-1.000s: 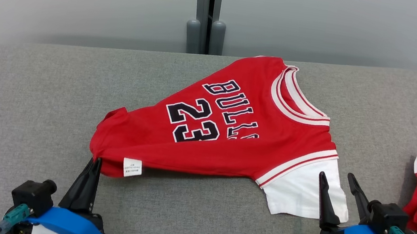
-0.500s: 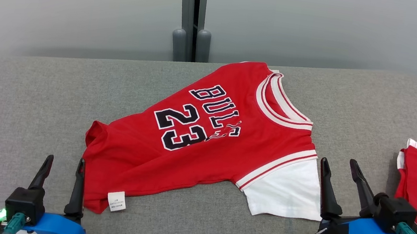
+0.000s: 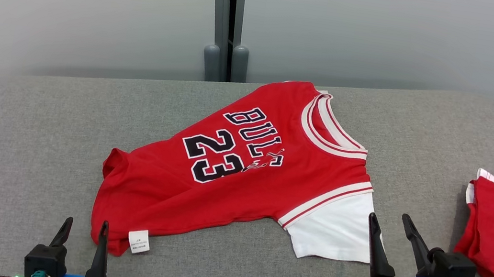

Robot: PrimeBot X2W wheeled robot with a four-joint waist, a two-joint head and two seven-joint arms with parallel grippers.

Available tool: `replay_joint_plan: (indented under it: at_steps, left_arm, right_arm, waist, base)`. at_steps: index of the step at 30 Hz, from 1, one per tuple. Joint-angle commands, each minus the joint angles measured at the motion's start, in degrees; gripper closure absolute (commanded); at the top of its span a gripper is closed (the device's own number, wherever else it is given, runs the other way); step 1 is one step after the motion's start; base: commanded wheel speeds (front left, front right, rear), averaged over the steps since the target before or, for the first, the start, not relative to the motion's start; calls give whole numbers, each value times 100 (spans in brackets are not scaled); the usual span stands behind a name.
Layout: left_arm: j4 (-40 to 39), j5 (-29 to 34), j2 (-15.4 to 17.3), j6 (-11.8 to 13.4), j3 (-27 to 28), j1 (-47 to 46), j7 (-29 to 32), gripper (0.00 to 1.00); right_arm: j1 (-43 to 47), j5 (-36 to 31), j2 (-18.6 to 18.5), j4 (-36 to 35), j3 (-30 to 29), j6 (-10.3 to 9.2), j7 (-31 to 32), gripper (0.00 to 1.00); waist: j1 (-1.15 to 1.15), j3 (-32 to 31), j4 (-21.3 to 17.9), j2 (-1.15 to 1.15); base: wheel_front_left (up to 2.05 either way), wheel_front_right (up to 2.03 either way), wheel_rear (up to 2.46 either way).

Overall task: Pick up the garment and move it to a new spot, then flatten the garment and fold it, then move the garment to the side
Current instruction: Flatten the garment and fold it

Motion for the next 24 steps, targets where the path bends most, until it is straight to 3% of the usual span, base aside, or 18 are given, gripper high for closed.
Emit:
replay_joint_plan:
  at_steps: [1, 24]
  left_arm:
    - [57, 9, -28, -48, 52, 0, -15, 0]
    - [1370, -498, -82, -427, 652, -631, -14, 0]
  right_arm:
    - [85, -24, -22, 22, 24, 2, -1, 0]
    - [-176, 52, -23, 11, 134, 1, -1, 0]
  waist:
    - [0, 19, 1, 0]
    - [0, 471, -336, 0]
  base:
    - [0, 0, 0]
    - [0, 0, 0]
